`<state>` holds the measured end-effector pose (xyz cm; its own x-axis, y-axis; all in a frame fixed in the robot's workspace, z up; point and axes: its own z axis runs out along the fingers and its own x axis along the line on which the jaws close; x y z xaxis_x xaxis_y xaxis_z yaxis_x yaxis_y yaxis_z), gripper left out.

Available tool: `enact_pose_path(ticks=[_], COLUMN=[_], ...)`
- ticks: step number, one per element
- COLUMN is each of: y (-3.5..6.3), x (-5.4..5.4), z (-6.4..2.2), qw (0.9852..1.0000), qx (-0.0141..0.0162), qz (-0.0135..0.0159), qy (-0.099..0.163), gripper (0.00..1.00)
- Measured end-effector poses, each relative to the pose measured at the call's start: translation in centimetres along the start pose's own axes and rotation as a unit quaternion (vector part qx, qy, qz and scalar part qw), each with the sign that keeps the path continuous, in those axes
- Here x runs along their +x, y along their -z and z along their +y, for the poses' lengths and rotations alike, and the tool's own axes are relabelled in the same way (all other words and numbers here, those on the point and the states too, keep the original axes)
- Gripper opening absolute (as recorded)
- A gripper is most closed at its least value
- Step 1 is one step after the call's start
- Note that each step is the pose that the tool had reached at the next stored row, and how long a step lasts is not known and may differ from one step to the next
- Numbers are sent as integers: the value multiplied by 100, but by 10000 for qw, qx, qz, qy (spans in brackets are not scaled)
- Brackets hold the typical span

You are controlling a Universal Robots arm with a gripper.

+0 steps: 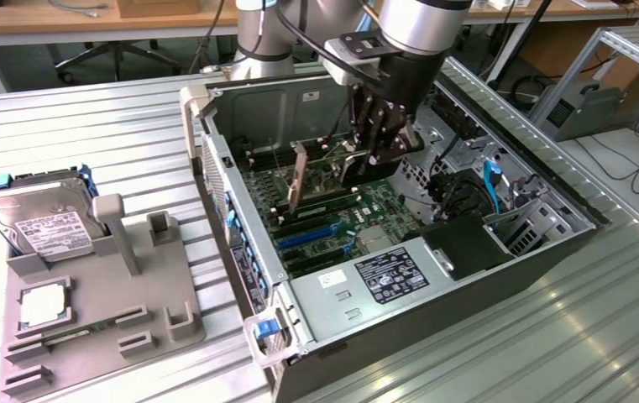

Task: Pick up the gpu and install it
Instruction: 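Insert the gpu into the slot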

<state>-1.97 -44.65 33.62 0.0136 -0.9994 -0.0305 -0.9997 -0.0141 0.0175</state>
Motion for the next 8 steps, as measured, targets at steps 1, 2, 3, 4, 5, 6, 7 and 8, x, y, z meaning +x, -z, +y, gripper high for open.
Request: enact_pose_path(ticks=[1,2,3,4,5,6,7,8], y=[0,1,-1,-2,-4,-9,-23,-35], x=[3,5,7,7,8,9,10,11], z=[5,13,19,26,34,42,54,62], qw=[10000,10000,10000,10000,10000,10000,10000,10000], qx=[0,-1,0,-1,-1,0,0,0], qz=[1,2,1,1,2,1,1,1], qy=[-1,0,0,-1,-3,-6,-12,-21], gripper=[27,27,27,27,27,27,27,27])
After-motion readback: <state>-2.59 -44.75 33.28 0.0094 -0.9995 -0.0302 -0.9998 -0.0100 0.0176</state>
